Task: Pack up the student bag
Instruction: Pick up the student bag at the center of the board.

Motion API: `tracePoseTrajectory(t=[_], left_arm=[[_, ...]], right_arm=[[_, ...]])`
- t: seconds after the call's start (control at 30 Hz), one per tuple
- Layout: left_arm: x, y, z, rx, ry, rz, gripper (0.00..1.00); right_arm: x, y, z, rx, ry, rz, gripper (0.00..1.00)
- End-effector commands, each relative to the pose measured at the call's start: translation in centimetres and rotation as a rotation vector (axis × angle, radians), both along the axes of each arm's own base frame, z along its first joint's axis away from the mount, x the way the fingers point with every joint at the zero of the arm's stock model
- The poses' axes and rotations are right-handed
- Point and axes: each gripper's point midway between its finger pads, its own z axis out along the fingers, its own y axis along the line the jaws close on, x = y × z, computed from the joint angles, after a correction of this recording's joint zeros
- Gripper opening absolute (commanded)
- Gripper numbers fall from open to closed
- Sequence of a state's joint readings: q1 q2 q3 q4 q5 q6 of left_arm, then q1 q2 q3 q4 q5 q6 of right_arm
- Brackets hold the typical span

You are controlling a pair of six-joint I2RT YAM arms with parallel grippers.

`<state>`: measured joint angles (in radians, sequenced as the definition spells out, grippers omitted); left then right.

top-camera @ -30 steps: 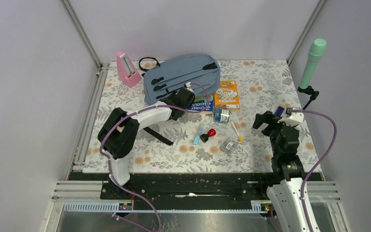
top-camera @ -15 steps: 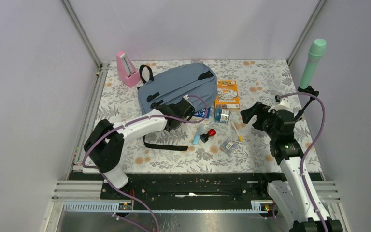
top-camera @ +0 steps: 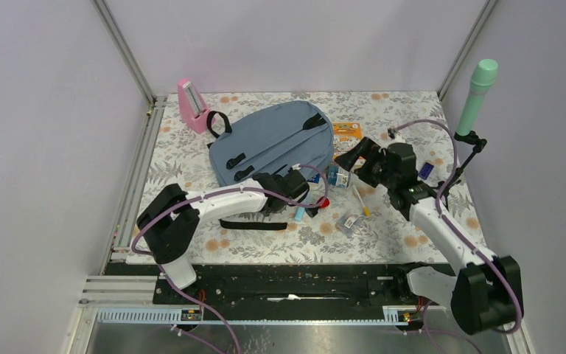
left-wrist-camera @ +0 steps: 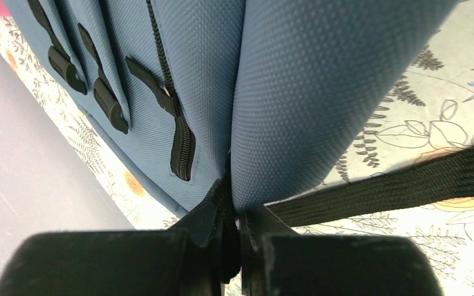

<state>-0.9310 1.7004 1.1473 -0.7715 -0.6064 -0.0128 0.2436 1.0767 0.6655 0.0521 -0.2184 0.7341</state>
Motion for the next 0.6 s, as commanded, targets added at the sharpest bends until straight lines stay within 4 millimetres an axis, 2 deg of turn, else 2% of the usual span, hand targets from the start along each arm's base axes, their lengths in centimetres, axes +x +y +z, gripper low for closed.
tracePoseTrajectory(t=[0.0,0.2,0.27,0.3,0.4,0.57], left_arm=[[-1.2,-1.4,-0.1,-0.021,0.027,-0.039,0.0],[-1.7,-1.7,0.2,-0.037,0.031,-0.054,0.0],[-1.8,-1.8,0.2,-0.041,0.034,-0.059,0.0],[-1.8,-1.9,0.2,-0.04,0.034,-0.06,0.0],[-1.9,-1.8,0.2,-0.035,0.034,-0.061,0.0],[-1.9,-2.0,0.3,-0.043,0.037,-0.064,0.0]], right_arm=[[4.3,1.4,3.3,0.049,-0.088,-0.038,1.0],[9.1,3.3,2.2,0.011,-0.048,-0.004,1.0],[10.4,4.1,0.3,-0.007,0.009,0.025,1.0],[10.7,4.4,0.2,-0.008,0.017,0.03,1.0],[11.6,4.6,-2.2,-0.031,0.068,0.016,1.0],[11.4,4.6,-6.0,-0.03,0.161,-0.009,1.0]])
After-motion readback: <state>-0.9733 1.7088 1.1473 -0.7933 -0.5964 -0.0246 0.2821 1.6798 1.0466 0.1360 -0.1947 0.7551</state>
